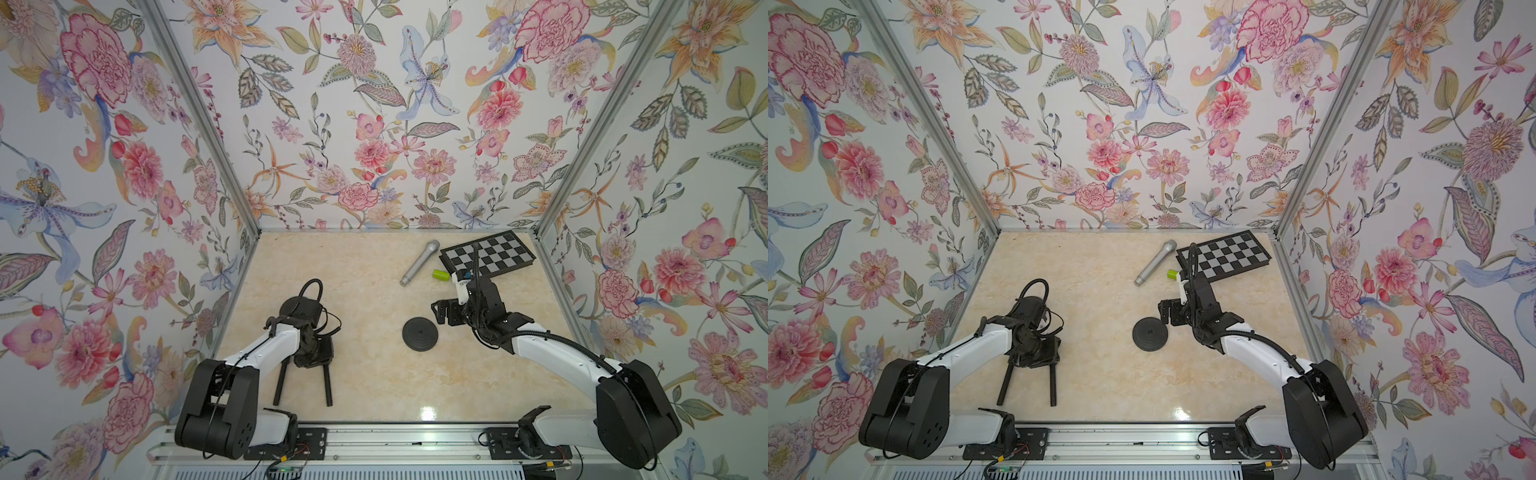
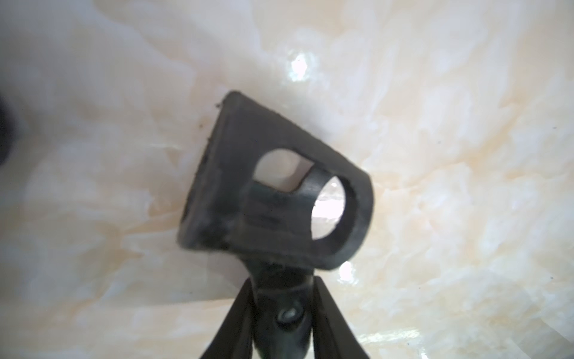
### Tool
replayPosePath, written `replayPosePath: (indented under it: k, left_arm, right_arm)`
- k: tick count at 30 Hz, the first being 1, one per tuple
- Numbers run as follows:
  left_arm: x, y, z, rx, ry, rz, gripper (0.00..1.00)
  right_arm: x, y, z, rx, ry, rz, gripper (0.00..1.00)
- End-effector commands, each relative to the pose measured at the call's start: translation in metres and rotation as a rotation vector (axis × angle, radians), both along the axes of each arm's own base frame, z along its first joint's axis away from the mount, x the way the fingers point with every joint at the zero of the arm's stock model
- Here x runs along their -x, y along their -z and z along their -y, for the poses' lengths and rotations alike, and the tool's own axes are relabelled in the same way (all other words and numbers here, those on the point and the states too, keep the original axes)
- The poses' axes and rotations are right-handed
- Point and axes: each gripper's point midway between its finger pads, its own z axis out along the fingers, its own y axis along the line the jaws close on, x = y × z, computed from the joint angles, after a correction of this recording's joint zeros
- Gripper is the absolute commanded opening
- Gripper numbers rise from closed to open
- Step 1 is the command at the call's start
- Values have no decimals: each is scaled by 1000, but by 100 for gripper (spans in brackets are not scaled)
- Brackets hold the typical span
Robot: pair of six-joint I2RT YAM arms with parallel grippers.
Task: Assemble a microphone stand
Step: Pick up the microphone stand pole from the center of the board, then hold the microphone stand pole at the microphone stand base.
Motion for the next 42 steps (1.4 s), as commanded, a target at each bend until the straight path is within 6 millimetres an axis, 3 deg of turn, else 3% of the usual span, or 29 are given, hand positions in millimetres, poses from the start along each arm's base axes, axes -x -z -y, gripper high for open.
replayPosePath:
  k: [1, 7, 9, 14, 17, 20, 22, 26, 31, 35, 42]
  left_arm:
    - [-17, -2, 35, 105, 81, 71, 28]
    - [-57, -38, 83, 145, 215, 268, 16]
    - [-76, -59, 99, 203, 218, 358, 16]
    - [-118, -134, 147, 380, 274, 667, 17]
    - [-129, -180, 165, 453, 290, 889, 16]
    - [-136, -222, 180, 586, 287, 1078, 15]
    - [-138, -243, 193, 670, 320, 1159, 16]
    - [-128, -274, 223, 833, 445, 1286, 12]
    - [-109, -271, 248, 942, 611, 1332, 11]
    - [-101, -247, 266, 839, 718, 1303, 12]
    - [-95, -243, 267, 772, 760, 1317, 14]
  right_arm:
    - [-10, -22, 5, -7, 44, 60, 100]
    - [-7, -21, -1, -29, 14, 44, 100]
    - [-6, -25, 1, -32, 22, 54, 100]
    - [2, -64, -6, -120, -63, 162, 100]
    - [4, -85, -8, -176, -80, 185, 100]
    - [11, -105, -21, -338, -155, 148, 98]
    - [19, -119, -39, -460, -267, 141, 88]
    - [32, -142, -53, -618, -400, 164, 84]
    - [43, -155, -50, -615, -497, 252, 76]
    - [43, -157, -56, -548, -518, 270, 71]
    - [32, -153, -63, -493, -478, 302, 60]
